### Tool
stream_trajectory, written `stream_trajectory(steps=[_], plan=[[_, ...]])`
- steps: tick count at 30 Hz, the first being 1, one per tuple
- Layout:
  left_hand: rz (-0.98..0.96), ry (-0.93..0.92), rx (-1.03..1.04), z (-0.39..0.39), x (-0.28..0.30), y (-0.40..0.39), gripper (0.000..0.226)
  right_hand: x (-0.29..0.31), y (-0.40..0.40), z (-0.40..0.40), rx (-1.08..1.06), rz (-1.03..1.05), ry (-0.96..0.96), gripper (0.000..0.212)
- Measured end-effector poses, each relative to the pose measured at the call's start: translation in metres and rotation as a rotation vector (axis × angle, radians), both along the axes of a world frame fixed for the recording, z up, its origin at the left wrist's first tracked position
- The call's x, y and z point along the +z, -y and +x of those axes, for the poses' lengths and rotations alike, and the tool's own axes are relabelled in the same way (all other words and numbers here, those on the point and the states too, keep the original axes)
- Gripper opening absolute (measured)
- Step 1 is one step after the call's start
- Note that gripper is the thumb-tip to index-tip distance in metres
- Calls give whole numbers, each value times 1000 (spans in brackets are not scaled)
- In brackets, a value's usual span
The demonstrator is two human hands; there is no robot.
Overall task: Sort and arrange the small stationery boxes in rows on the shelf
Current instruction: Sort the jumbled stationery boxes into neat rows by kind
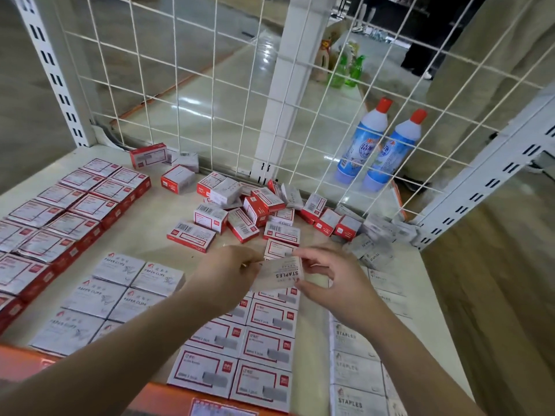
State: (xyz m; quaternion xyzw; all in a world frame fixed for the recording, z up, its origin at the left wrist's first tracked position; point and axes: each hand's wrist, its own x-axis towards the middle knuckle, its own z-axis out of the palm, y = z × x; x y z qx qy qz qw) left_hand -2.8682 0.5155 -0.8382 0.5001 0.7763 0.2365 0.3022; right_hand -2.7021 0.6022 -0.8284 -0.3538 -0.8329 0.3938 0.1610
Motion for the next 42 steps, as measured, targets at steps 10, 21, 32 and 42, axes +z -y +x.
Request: stream_trajectory(steps=[10, 21, 32, 42], plan=[[68, 207, 195, 7, -10, 4, 18, -15, 6, 4, -101, -125, 110, 23], [116, 323, 186, 15, -14, 6, 12, -25, 19, -7, -113, -335, 14, 13], [154, 269, 95, -2, -10, 8, 21, -18, 16, -3, -109, -235, 87, 21], [145, 301, 314, 2, -24, 5, 12, -14, 15, -8, -205, -248, -5, 57]])
